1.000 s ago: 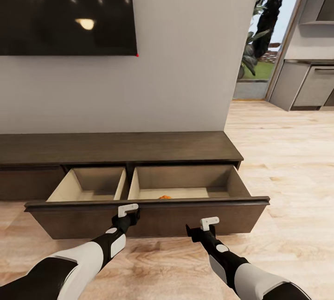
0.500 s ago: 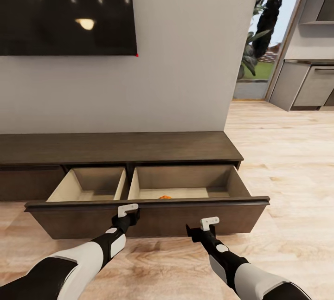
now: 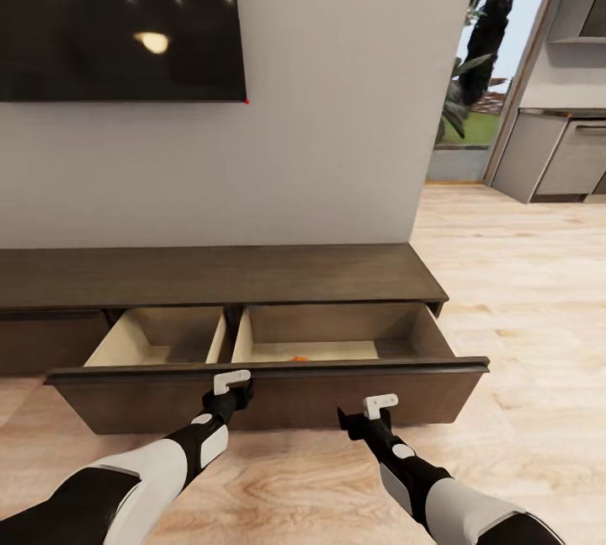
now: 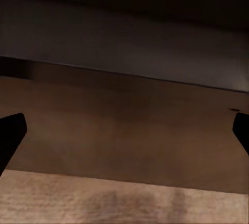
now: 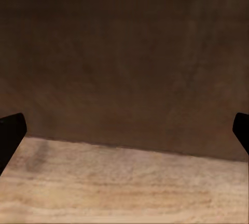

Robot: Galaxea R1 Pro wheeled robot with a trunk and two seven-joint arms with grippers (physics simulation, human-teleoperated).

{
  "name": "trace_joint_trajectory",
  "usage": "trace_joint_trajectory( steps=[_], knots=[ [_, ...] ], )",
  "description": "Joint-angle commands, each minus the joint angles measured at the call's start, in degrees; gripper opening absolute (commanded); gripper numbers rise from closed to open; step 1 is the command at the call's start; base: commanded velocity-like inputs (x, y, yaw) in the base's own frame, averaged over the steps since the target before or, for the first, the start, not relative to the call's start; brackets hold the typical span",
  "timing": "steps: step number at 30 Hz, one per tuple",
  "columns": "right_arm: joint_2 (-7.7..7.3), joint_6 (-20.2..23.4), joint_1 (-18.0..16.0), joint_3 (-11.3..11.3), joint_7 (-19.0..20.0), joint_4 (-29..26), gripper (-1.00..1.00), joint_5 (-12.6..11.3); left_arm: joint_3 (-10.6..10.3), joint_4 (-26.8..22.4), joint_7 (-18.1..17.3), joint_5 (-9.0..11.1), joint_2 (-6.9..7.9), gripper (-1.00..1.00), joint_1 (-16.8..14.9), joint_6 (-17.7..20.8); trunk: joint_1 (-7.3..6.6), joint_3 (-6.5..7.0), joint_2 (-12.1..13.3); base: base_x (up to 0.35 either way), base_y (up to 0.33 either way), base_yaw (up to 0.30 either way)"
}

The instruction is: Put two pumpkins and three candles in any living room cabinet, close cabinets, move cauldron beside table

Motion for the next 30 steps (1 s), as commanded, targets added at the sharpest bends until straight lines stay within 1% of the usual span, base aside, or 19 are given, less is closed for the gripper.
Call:
trace_joint_trajectory(
  steps=[1, 8, 30],
  knots=[
    [0.0, -0.25, -0.05, 0.22, 0.3, 0.12, 1.0, -0.6, -0.5, 0.12, 0.1, 0.28, -0.03, 1.0, -0.09, -0.28, 0.01, -0.05, -0.02, 0.143, 0.0, 0.0],
    [0.0, -0.25, -0.05, 0.22, 0.3, 0.1, 1.0, -0.61, -0.5, 0.12, 0.1, 0.28, -0.03, 1.0, -0.09, -0.27, 0.01, -0.05, -0.02, 0.072, 0.0, 0.0],
    [0.0, -0.25, -0.05, 0.21, 0.3, 0.1, 1.0, -0.65, -0.5, 0.12, 0.1, 0.28, -0.03, 1.0, -0.09, -0.27, 0.01, -0.05, -0.02, 0.241, 0.0, 0.0]
  ],
)
